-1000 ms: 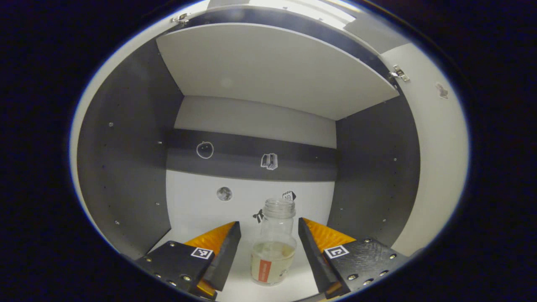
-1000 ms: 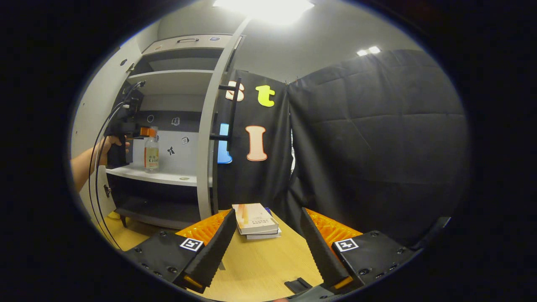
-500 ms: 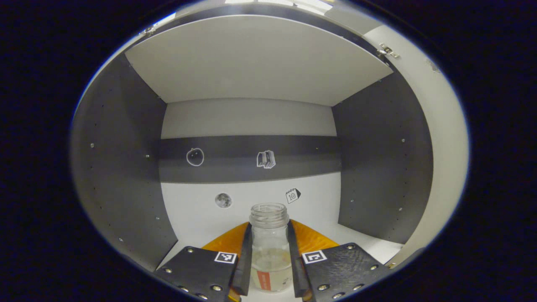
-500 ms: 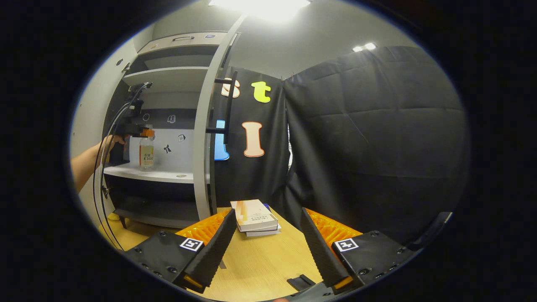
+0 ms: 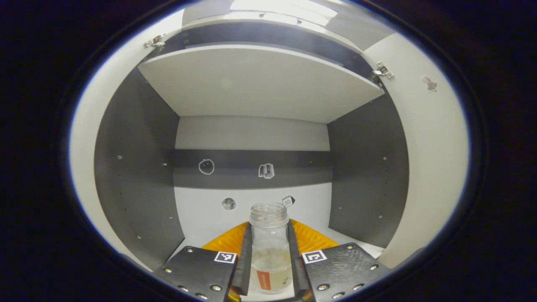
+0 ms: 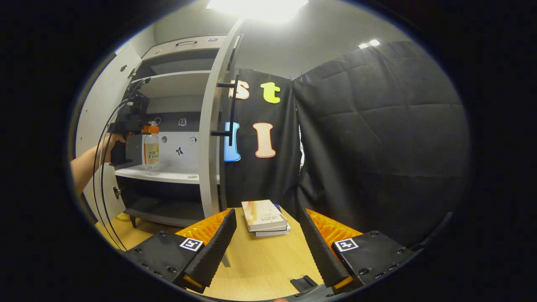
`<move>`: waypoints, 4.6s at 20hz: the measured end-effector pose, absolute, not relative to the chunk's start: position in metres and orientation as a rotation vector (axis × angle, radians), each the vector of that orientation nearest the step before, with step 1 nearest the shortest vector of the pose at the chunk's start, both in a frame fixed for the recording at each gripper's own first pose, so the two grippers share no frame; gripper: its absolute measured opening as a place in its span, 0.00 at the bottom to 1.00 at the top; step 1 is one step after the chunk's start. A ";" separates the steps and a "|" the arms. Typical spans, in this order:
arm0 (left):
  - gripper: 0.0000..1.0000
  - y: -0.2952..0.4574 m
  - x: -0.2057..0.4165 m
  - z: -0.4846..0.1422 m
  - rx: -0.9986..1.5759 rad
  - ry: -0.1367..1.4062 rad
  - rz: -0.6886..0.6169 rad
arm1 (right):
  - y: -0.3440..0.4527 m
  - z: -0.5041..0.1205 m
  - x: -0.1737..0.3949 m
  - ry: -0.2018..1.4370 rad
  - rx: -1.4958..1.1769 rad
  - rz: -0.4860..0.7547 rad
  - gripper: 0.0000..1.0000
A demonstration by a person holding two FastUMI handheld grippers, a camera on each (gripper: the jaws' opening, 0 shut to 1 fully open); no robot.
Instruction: Grasp the bottle in the cabinet with the left hand and place it on the coaster, then close the right door with the right hand and the left door with the left hand.
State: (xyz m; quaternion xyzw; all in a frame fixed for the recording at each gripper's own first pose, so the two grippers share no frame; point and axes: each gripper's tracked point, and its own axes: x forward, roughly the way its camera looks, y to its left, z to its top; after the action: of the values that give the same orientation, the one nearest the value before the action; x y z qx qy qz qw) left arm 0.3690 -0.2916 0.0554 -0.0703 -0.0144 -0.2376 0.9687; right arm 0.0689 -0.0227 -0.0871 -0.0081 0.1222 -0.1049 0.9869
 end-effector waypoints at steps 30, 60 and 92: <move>0.41 -0.257 0.166 -0.039 -0.151 0.041 -0.443 | -0.039 -0.087 -0.024 0.255 -0.023 0.008 0.98; 0.41 -0.283 0.060 -0.251 -0.173 0.266 -0.475 | -0.029 -0.118 -0.025 0.362 -0.070 0.085 0.97; 0.69 -0.177 0.016 -0.057 -0.186 0.136 -0.263 | -0.099 0.024 0.124 0.078 0.023 -0.094 0.98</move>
State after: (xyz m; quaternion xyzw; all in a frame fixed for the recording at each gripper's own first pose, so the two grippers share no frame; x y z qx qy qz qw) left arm 0.0162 -0.1766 -0.0567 -0.0924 0.0676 -0.1308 0.9848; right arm 0.1236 -0.0992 0.0244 0.0115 0.0389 -0.0469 0.9981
